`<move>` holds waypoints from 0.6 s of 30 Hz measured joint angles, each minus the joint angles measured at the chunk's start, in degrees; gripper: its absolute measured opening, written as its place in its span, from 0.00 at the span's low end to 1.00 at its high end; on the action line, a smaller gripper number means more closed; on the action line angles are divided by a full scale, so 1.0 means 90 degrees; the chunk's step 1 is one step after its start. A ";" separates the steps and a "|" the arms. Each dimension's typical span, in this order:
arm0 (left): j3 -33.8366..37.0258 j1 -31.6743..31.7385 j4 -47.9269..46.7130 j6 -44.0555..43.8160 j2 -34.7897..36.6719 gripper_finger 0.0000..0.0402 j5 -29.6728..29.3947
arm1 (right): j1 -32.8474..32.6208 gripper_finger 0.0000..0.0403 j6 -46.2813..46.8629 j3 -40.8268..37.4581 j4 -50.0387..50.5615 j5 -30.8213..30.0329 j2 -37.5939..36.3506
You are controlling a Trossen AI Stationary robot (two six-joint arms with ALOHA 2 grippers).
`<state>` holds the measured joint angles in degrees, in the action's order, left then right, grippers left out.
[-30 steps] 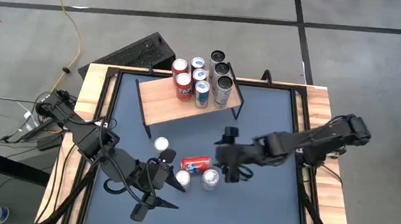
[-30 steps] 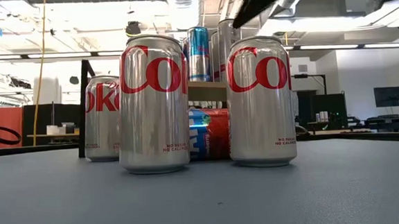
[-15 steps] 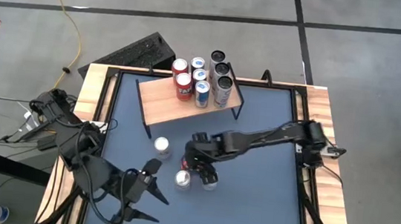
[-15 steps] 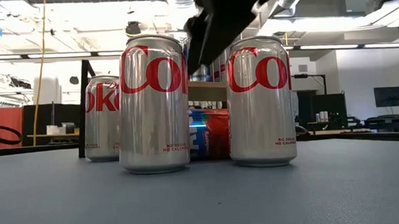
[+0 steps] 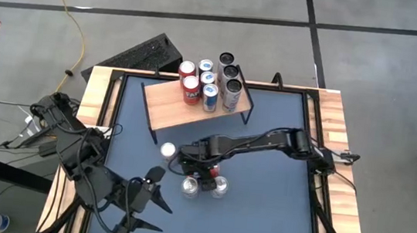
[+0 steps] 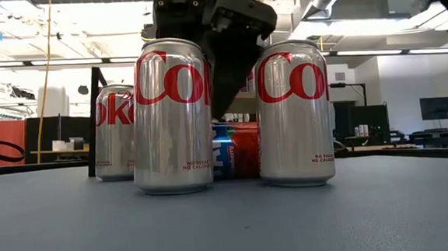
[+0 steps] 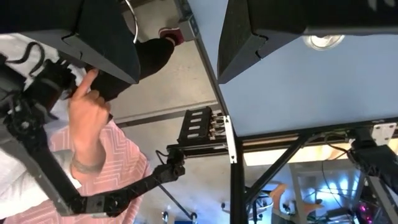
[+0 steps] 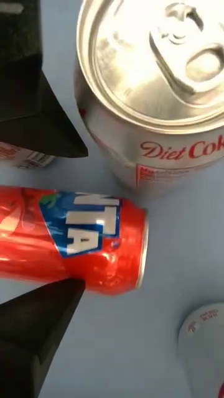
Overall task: Place canned beverage on shelf
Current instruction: Put the red soda can on the shelf aligned with the other red soda cans
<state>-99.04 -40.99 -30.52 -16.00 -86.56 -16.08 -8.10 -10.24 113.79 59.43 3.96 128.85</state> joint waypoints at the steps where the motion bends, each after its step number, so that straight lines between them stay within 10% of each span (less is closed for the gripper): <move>1: 0.0000 0.0000 -0.0002 -0.0007 0.0000 0.51 0.0003 | 0.0000 0.81 0.0023 0.0040 0.0011 0.0012 0.0057; 18: 0.0000 0.0002 0.0042 -0.0035 0.0002 0.51 -0.0002 | 0.0230 0.79 0.0166 0.0058 0.0258 0.0435 0.0462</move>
<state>-99.04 -40.97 -30.14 -16.32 -86.54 -16.10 -6.03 -8.75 114.32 61.76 7.88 133.01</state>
